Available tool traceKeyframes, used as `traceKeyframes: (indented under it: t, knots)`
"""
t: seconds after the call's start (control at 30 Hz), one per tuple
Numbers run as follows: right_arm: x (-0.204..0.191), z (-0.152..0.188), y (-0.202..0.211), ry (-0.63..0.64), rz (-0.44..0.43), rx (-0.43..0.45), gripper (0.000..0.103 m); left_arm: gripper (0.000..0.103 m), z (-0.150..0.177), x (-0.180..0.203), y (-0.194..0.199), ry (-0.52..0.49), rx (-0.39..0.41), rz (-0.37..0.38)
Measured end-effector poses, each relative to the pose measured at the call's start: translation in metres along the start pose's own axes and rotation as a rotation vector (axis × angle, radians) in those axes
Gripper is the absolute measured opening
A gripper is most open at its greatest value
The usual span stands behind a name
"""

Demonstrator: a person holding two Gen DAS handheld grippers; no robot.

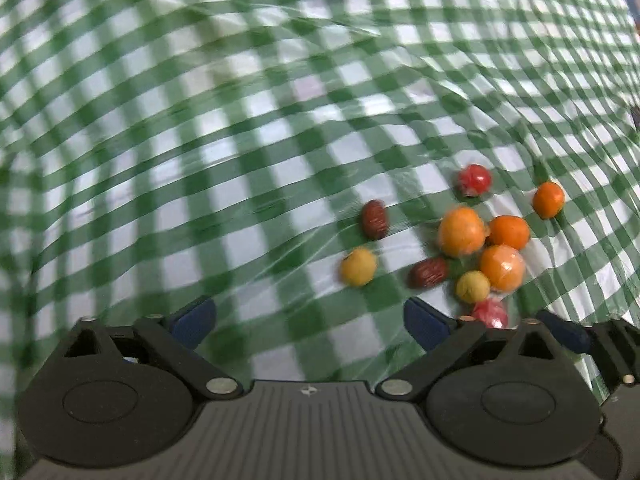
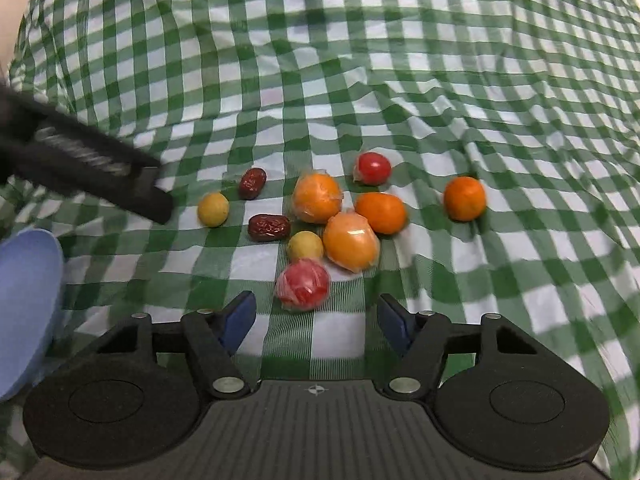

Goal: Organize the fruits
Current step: 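Grasp the yellow plum with the left gripper while the right grasps the wrapped red plum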

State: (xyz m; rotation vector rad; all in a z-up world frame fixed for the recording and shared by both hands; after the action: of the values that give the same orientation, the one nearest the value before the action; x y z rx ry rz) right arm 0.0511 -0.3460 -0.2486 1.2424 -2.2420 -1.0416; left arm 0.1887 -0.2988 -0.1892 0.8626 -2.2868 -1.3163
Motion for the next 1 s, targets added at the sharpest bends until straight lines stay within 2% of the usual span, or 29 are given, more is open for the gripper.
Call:
traceKeyframes:
  t: [0.13, 0.17, 0.23, 0.33, 0.4, 0.47, 0.5, 0.57, 0.7, 0.8, 0.9, 1.0]
  knots:
    - [-0.005, 0.003, -0.009, 0.035, 0.014, 0.027, 0.058, 0.098, -0.011, 0.023, -0.016, -0.116, 0.015, 0.063]
    - [-0.007, 0.003, -0.009, 0.050, 0.016, 0.040, 0.053, 0.098, -0.012, 0.027, -0.020, -0.134, 0.017, 0.070]
    - [-0.010, 0.003, -0.008, 0.065, 0.009, 0.060, 0.043, 0.098, -0.013, 0.028, -0.027, -0.142, 0.015, 0.067]
    - [-0.010, 0.002, -0.009, 0.082, 0.009, 0.076, 0.040, 0.095, -0.010, 0.017, -0.043, -0.105, -0.013, 0.059]
    - [-0.010, 0.003, -0.009, 0.087, 0.008, 0.083, 0.040, 0.083, -0.007, 0.011, -0.052, -0.085, -0.041, 0.065]
    - [-0.011, 0.004, -0.008, 0.097, 0.005, 0.093, 0.035, 0.060, -0.006, 0.010, -0.061, -0.062, -0.065, 0.083]
    - [-0.011, 0.005, -0.007, 0.102, 0.008, 0.100, 0.033, 0.055, -0.007, 0.010, -0.064, -0.042, -0.067, 0.114]
    - [-0.010, 0.004, -0.006, 0.098, 0.005, 0.107, 0.032, 0.028, -0.011, 0.012, -0.062, -0.007, -0.056, 0.150]
    - [0.006, -0.005, 0.001, 0.030, 0.037, 0.146, 0.031, 0.028, -0.011, 0.014, -0.041, 0.001, -0.034, 0.126]
    - [0.019, -0.011, 0.010, 0.005, 0.088, 0.183, 0.031, 0.028, 0.000, 0.006, -0.008, 0.025, -0.021, 0.102]
    - [0.022, -0.015, 0.026, 0.018, 0.105, 0.196, 0.031, 0.028, 0.023, -0.006, 0.032, 0.069, -0.035, 0.067]
    - [0.016, -0.017, 0.054, 0.011, 0.060, 0.193, 0.031, 0.028, 0.055, -0.018, 0.077, 0.120, -0.058, 0.036]
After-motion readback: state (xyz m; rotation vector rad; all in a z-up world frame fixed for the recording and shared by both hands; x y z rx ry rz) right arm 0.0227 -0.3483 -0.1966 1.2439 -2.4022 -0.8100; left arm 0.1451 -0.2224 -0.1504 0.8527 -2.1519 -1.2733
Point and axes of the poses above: each gripper's, at about its wrist camera, not at the fingertips, and y roughly against the way its jaws point, x to its right, z to its underside, the point moved 10 cm from there along -y, roughly the way its jaws point, and after that the axes turned 9 degrees about z, right-handed, at the moved point
